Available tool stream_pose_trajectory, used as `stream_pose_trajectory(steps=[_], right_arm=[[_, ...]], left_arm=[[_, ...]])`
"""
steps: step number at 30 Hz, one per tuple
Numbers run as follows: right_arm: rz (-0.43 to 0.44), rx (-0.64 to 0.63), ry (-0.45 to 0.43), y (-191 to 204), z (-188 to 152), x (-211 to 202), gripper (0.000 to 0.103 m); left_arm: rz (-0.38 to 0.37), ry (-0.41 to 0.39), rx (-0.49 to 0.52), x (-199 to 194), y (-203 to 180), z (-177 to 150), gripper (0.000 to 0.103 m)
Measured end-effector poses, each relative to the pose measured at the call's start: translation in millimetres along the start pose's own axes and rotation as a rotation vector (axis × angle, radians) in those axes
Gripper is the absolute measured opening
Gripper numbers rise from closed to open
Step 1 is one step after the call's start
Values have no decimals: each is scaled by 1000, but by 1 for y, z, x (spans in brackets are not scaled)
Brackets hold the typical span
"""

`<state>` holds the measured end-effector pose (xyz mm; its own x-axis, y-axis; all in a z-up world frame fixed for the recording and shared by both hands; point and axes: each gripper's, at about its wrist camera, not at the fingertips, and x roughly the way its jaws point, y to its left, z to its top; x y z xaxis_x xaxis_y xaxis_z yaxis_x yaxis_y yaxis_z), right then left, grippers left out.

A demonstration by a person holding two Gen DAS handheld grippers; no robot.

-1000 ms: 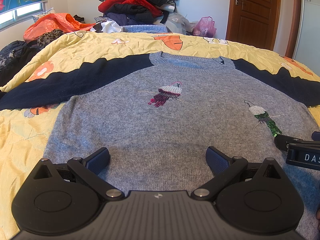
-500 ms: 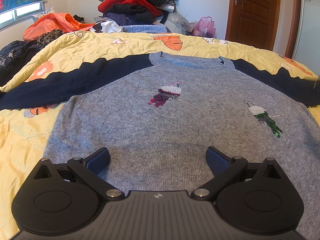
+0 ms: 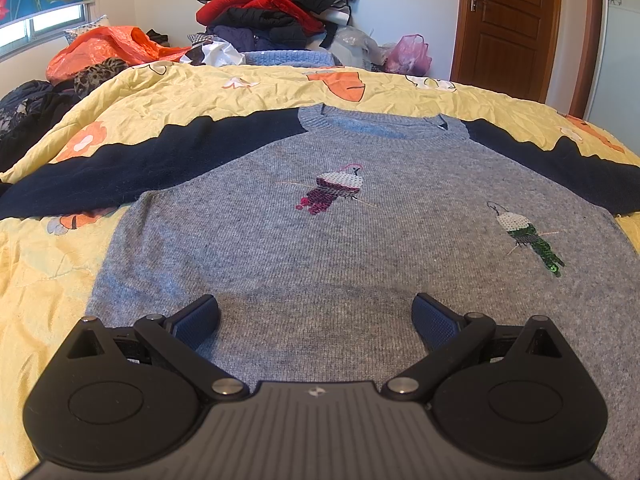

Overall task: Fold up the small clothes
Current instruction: 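Grasp the cuff of a navy sleeve with the right gripper, then lift the navy sleeve and fold it across the grey body with the right gripper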

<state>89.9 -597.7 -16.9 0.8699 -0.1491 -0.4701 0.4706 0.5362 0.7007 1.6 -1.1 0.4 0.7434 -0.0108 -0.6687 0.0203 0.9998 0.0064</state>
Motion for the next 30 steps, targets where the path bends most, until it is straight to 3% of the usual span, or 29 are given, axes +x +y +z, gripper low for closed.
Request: stream_pose_trajectory(steps=[4, 6, 8, 10, 14, 18, 21, 24, 27, 30], right_arm=[[29, 33, -1, -5, 5, 22, 79], [23, 11, 16, -1, 6, 34, 66], [-7, -12, 36, 1, 6, 40, 26], [-21, -23, 32, -3, 3, 38, 16], [-13, -75, -23, 15, 0, 17, 16], [133, -328, -31, 96, -32, -22, 16], [314, -541, 47, 168, -92, -53, 16], [456, -641, 219, 217, -170, -58, 16], [460, -711, 359, 240, -249, -42, 16], [414, -740, 401, 243, -296, -31, 17]], left_arm=[[0, 0, 0, -1, 0, -1, 103], [-1, -1, -1, 0, 0, -1, 103], [-2, -1, -2, 0, 0, 0, 103], [-3, -1, -3, 0, 0, 0, 103], [-10, -4, -10, 1, -1, 1, 103], [-18, -7, -20, 1, 2, 1, 103], [-23, -10, -26, 1, 3, 1, 103], [-28, -11, -29, 1, 4, 1, 103], [-34, -13, -31, 1, 5, 1, 103], [-38, -13, -26, 0, 4, 0, 103]])
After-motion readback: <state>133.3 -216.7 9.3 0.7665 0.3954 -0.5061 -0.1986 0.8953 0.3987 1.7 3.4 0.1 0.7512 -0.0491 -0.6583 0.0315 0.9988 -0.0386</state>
